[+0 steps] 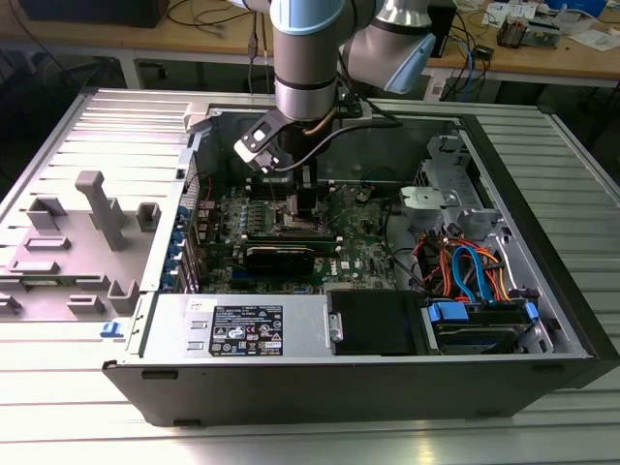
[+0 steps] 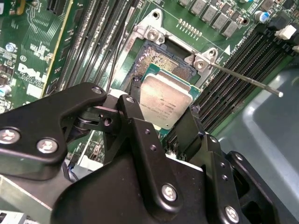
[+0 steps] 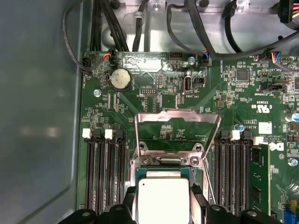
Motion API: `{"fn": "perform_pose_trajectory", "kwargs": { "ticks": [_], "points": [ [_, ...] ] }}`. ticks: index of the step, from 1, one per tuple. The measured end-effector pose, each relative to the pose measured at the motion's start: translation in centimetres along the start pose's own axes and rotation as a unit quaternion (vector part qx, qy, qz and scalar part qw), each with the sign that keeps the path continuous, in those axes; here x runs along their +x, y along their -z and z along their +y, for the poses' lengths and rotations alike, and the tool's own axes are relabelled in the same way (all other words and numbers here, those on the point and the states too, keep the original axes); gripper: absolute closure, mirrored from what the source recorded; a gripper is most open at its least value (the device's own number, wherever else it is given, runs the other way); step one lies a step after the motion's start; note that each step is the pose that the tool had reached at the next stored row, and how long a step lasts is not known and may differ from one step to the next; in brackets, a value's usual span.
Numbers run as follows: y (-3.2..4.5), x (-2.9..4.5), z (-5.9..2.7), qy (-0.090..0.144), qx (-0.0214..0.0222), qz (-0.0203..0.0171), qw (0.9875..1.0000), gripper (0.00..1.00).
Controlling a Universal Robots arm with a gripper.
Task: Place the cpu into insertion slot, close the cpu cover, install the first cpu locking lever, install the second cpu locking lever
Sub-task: 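Place the cpu into insertion slot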
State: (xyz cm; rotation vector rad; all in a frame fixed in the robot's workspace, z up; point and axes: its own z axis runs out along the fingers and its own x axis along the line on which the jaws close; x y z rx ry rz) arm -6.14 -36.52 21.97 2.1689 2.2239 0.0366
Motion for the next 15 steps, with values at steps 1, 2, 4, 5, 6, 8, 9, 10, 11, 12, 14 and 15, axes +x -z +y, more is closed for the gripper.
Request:
{"fn": "perform_pose_trajectory", "kwargs": {
  "ticks": [1,2,4,5,6,8,9,10,11,12,14,15],
  "points": [
    [-0.15,0.00,-0.08,0.000,-0.0001,0.0000,1.0000,0.46],
    [-0.28,-0.02,-0.16,0.000,0.0000,-0.0001,1.0000,0.46],
    [-0.50,-0.14,-0.26,0.000,0.0000,0.0000,1.0000,0.46],
    [-0.63,-0.16,-0.32,0.000,0.0000,0.0000,1.0000,0.46],
    [-0.80,-0.17,-0.41,0.000,0.0000,0.0000,1.0000,0.46],
    [-1.09,-0.24,-0.49,-0.001,0.0000,-0.0011,1.0000,0.46],
    [-1.14,-0.25,-0.50,-0.001,0.0001,-0.0027,1.0000,0.46],
    [-1.20,-0.26,-0.50,-0.002,0.0001,-0.0036,1.0000,0.46],
    [-1.29,-0.28,-0.51,-0.002,0.0002,-0.0041,1.0000,0.46],
    [-1.35,-0.28,-0.52,-0.003,0.0001,-0.0042,1.0000,0.46],
    [-1.51,-0.30,-0.53,-0.009,0.0003,-0.0045,1.0000,0.46],
    [-1.55,-0.32,-0.54,-0.010,0.0002,-0.0045,0.9999,0.46]
  ]
}}
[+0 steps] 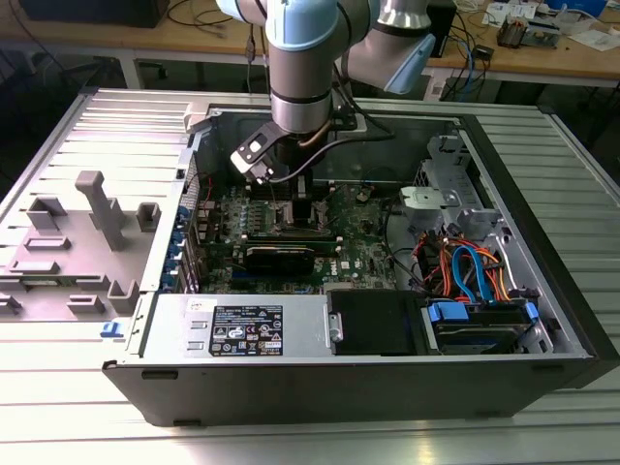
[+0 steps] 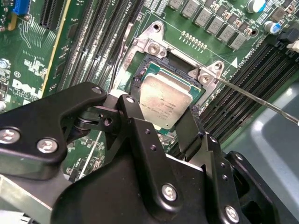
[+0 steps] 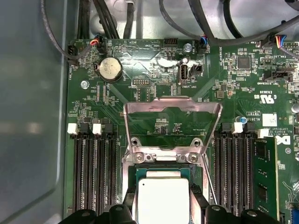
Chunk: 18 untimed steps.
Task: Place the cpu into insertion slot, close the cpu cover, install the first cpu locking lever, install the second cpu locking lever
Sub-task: 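Place the cpu into insertion slot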
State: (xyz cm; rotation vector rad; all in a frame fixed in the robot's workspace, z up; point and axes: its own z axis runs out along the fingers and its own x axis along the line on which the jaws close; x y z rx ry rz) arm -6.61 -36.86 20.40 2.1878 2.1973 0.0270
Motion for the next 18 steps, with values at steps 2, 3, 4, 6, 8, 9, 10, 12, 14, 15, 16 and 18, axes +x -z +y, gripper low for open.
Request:
{"fn": "perform_pose_trajectory", "kwargs": {
  "ticks": [2,3,4,6,8,9,10,12,14,15,16,18],
  "points": [
    [-0.01,-0.02,-0.09,0.000,-0.0001,0.0000,1.0000,0.46],
    [0.00,-0.02,-0.10,0.000,-0.0001,0.0000,1.0000,0.46],
    [0.00,-0.03,-0.11,0.000,0.0000,-0.0001,1.0000,0.46],
    [-0.01,-0.10,-0.13,-0.001,0.0000,-0.0003,1.0000,0.46],
    [-0.03,-0.22,-0.12,-0.001,0.0000,-0.0004,1.0000,0.46],
    [-0.04,-0.24,-0.13,-0.001,0.0000,-0.0003,1.0000,0.46],
    [-0.09,-0.25,-0.13,-0.002,0.0000,-0.0004,1.0000,0.46],
    [-0.13,-0.25,-0.13,-0.005,0.0001,-0.0006,1.0000,0.46],
    [-0.15,-0.25,-0.13,-0.009,0.0001,-0.0008,1.0000,0.46],
    [-0.18,-0.25,-0.13,-0.010,0.0002,-0.0008,0.9999,0.46],
    [-0.22,-0.24,-0.13,-0.010,0.0002,-0.0009,0.9999,0.46],
    [-0.27,-0.22,-0.13,-0.010,0.0002,-0.0010,0.9999,0.46]
  ]
}}
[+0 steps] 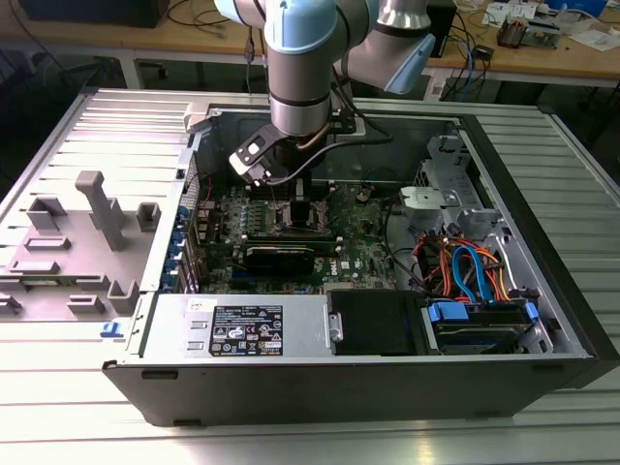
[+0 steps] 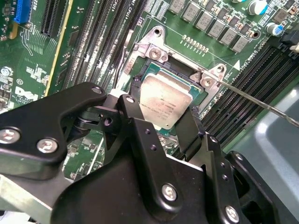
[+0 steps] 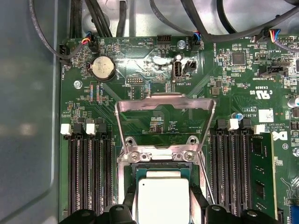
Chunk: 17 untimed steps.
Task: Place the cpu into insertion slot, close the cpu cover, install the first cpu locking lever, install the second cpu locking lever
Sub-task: 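Place the cpu into insertion slot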
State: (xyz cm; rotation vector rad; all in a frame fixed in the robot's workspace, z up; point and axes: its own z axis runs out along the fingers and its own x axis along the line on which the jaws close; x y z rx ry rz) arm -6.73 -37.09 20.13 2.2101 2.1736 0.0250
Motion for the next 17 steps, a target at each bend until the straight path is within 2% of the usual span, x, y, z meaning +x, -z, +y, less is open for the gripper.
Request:
{"fn": "perform_pose_trajectory", "kwargs": {
  "ticks": [7,17],
  "points": [
    [-0.08,0.06,-0.01,0.000,-0.0001,-0.0020,1.0000,0.46],
    [-0.09,0.07,0.00,0.000,-0.0001,-0.0023,1.0000,0.45]
  ]
}}
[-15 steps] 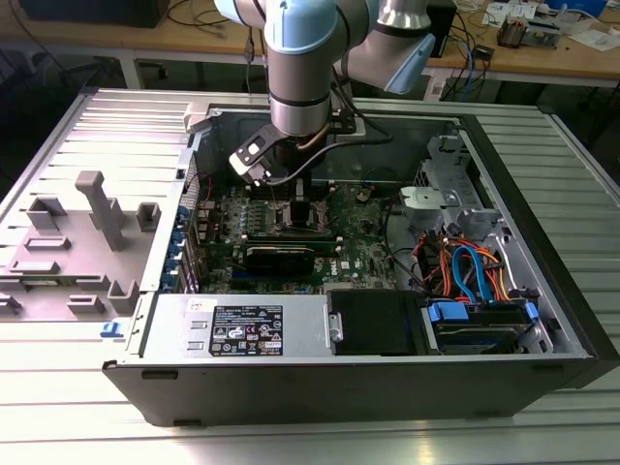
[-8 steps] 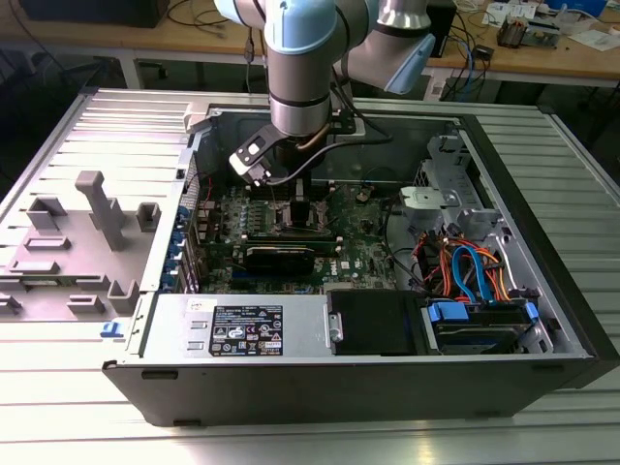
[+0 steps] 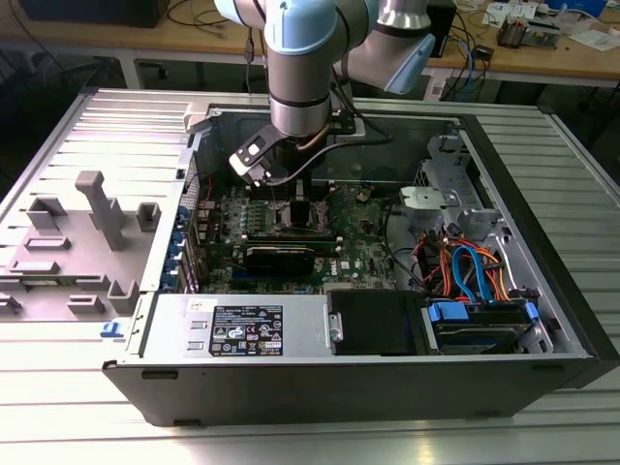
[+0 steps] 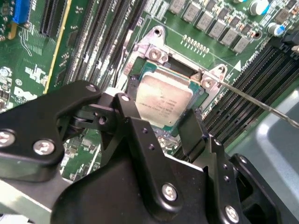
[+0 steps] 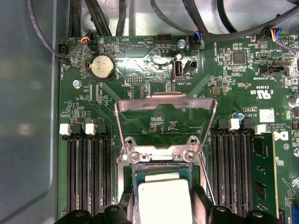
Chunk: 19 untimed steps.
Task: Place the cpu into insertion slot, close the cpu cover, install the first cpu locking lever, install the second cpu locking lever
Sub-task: 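Place the cpu into insertion slot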
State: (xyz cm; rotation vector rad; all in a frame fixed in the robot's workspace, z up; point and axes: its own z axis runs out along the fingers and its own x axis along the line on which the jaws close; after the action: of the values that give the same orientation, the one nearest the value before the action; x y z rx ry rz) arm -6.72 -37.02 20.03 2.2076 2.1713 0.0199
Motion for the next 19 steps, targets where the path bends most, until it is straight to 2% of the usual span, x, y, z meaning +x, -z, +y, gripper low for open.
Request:
{"fn": "perform_pose_trajectory", "kwargs": {
  "ticks": [1,7,8,19],
  "points": [
    [0.00,0.00,0.00,0.000,0.0000,-0.0002,1.0000,0.38],
    [0.00,0.00,0.01,0.000,0.0000,-0.0004,1.0000,0.38],
    [0.01,-0.01,0.01,0.000,0.0001,-0.0006,1.0000,0.46],
    [0.05,0.01,0.06,0.000,-0.0001,-0.0007,1.0000,0.46]
  ]
}}
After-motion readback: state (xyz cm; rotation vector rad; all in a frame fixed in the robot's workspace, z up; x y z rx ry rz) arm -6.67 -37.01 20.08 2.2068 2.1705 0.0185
